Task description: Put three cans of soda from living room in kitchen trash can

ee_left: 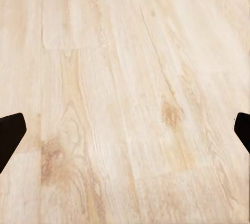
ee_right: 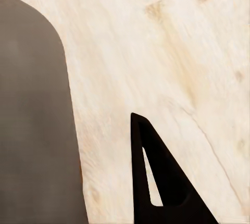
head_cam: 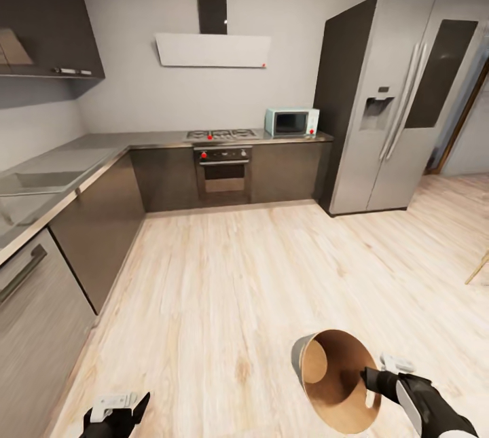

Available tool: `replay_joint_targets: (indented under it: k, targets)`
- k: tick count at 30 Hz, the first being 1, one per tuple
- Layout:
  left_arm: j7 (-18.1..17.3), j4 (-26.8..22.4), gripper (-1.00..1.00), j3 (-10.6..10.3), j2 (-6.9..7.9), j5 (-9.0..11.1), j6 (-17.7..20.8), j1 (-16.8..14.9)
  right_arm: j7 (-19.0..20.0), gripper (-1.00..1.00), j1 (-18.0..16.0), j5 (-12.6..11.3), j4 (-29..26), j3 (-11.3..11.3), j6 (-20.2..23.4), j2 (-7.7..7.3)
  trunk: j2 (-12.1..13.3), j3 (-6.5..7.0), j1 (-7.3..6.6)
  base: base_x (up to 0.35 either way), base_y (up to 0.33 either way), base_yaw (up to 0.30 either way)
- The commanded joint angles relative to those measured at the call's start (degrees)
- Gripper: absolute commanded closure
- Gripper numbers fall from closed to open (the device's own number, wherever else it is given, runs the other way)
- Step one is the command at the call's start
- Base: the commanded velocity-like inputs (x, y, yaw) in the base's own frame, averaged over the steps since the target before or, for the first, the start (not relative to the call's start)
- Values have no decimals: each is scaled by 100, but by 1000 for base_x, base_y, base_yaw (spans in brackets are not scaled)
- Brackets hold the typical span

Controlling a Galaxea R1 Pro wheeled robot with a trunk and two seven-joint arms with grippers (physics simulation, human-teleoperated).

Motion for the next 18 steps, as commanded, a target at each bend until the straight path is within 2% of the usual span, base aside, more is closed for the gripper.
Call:
replay_joint_targets:
  k: [1, 3, 5, 8, 11, 18]
  targets:
    - [0, 12, -100, -1, 0, 0, -2, -1, 19, 100, 27, -80, 9, 13, -1, -103, 0, 5, 0, 0, 0, -236]
    - [1, 35, -100, -1, -1, 0, -5, 0, 50, 100, 219, -91, 17, -77, -97, -303, 0, 14, 0, 0, 0, -236]
    - [5, 39, -100, -1, -1, 0, -5, -2, 55, 100, 366, -90, 22, -190, -329, -374, 0, 23, 0, 0, 0, -235]
    - [7, 53, -100, -1, -1, 0, -6, -1, 58, 100, 560, -91, 26, -323, -622, -429, 0, 36, 0, 0, 0, -234]
    - [8, 80, -100, -1, -1, 0, -7, 0, 60, 100, 685, -93, 27, -370, -735, -448, 0, 49, 0, 0, -26, -234]
    - [-3, 117, -100, -7, -1, 0, -8, -1, 61, 100, 861, -97, 29, -427, -845, -471, 0, 81, 0, 0, -205, -233]
